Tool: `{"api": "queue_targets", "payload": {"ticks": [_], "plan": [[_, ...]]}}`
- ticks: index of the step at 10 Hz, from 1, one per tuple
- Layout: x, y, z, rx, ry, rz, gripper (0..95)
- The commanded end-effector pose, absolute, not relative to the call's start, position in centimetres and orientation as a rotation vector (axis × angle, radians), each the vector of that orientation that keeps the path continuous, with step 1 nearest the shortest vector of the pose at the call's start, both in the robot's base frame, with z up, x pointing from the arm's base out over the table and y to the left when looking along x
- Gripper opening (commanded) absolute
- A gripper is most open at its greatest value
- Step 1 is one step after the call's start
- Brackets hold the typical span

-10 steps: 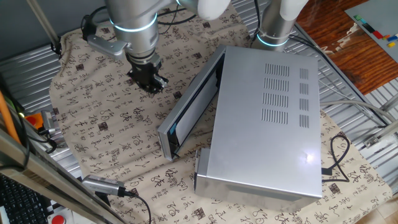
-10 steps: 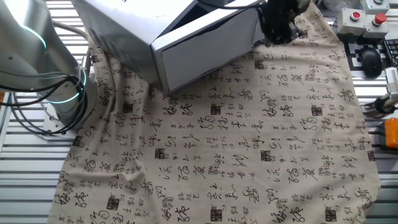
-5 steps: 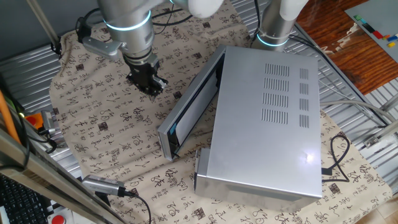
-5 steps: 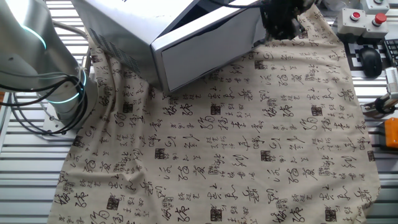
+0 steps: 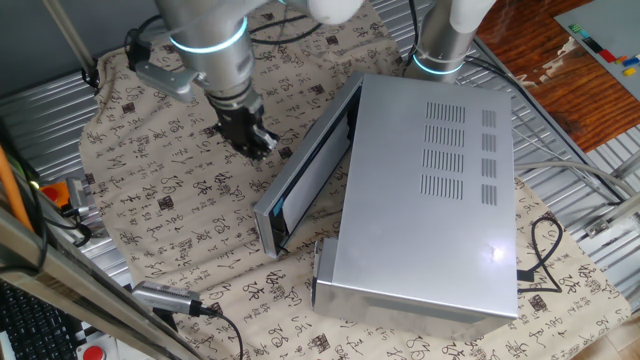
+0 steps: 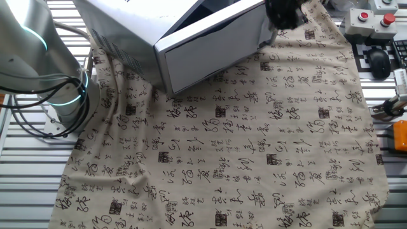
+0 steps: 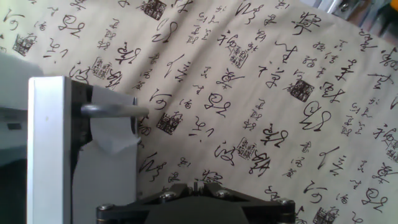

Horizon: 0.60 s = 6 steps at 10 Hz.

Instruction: Close the microwave door

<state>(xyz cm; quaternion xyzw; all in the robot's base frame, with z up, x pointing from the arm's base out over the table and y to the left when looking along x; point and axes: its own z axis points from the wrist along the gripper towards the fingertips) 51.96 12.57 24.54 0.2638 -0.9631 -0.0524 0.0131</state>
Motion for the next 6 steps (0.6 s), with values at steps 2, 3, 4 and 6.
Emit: {"api": "queue_targets", "payload": {"ticks": [2,3,4,6], "plan": [[51.1,14.6,25.0,0.775,-3.001,-0.16,0.0],[50.8,15.2,24.9,0.762,-3.005,-0.162,0.0],[50.4,15.8,24.9,0.737,-3.011,-0.165,0.0],[49.6,17.6,24.6,0.674,-3.027,-0.164,0.0]]}}
